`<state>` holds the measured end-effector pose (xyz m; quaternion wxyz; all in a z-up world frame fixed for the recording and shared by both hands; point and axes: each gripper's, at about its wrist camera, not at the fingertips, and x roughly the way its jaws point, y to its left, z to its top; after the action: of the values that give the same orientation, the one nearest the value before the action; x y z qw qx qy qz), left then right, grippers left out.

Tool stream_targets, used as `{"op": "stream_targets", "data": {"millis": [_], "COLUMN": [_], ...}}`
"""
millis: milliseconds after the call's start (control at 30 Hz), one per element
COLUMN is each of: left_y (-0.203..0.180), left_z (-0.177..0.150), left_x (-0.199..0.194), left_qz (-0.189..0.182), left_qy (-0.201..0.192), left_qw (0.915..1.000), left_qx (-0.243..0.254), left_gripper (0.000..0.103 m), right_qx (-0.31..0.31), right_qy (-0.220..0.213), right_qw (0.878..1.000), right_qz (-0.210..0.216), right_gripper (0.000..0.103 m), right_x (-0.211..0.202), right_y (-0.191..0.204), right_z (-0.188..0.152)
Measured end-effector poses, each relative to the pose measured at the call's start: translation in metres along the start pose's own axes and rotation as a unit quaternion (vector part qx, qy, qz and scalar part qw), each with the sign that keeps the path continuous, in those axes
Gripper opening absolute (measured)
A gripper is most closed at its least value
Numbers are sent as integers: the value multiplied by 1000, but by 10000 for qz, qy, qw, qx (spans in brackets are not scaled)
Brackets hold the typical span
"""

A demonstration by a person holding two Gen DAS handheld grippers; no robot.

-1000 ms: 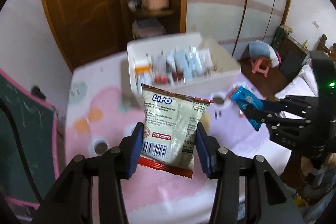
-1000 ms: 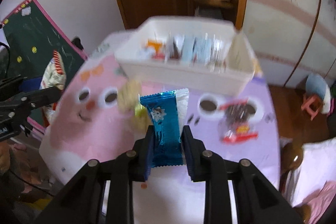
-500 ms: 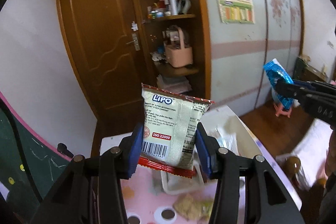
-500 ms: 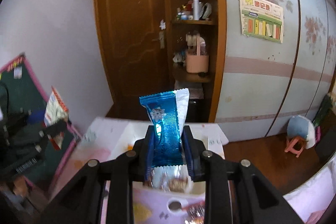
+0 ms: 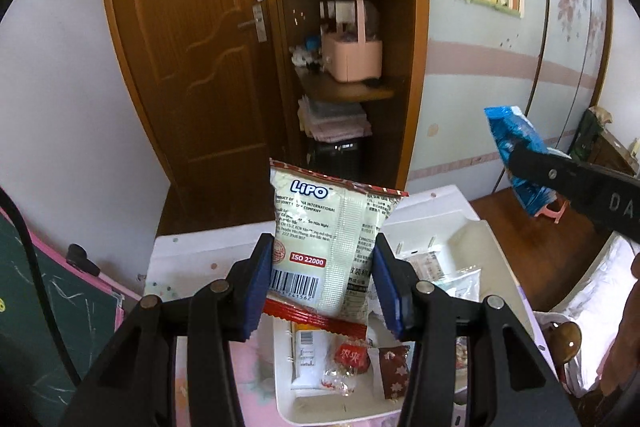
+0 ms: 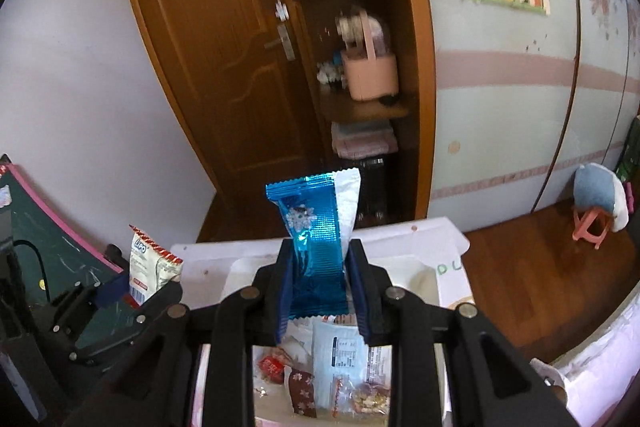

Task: Organize snacks
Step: 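Carry both packets into the white basket and open both tools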

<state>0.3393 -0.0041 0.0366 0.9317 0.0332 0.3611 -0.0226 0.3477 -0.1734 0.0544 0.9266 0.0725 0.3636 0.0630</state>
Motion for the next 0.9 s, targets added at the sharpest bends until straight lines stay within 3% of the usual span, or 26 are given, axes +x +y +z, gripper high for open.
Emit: {"op": "stream_targets", "data": {"millis": [133, 167, 200, 267, 367, 467, 900], "left_y": [-5, -5, -5, -5, -7, -10, -9], "left_z": [-4, -6, -8, -13, -19, -25, -38], "left_x": [32, 36, 42, 48, 53, 56, 33], "left_qz": [47, 60, 60, 59, 62, 87, 62], "left_qy": [229, 274, 333, 340, 364, 451, 515], "left_qw": [9997, 9996, 9994, 9994, 9992, 9987, 9984], "left_qx": [5, 4, 12, 36, 156, 240, 237], "left_gripper": [47, 54, 73, 92, 93, 93, 93], "right_qx": [-41, -39, -38, -82, -157, -139, 78], "right_qy": [290, 379, 460, 643, 731, 708, 776], "right_qw": [9996, 9993, 9989, 9979, 9970, 9971, 9969], "right_qz": [-44, -31, -28, -49, -188, -241, -112], "right_gripper": [27, 28, 28, 33, 47, 53, 56], "right_x": [30, 36, 42, 53, 61, 61, 45], "right_y": [1, 1, 0, 1, 1, -1, -9], "right_z": [-9, -11, -14, -19, -27, -30, -40]}}
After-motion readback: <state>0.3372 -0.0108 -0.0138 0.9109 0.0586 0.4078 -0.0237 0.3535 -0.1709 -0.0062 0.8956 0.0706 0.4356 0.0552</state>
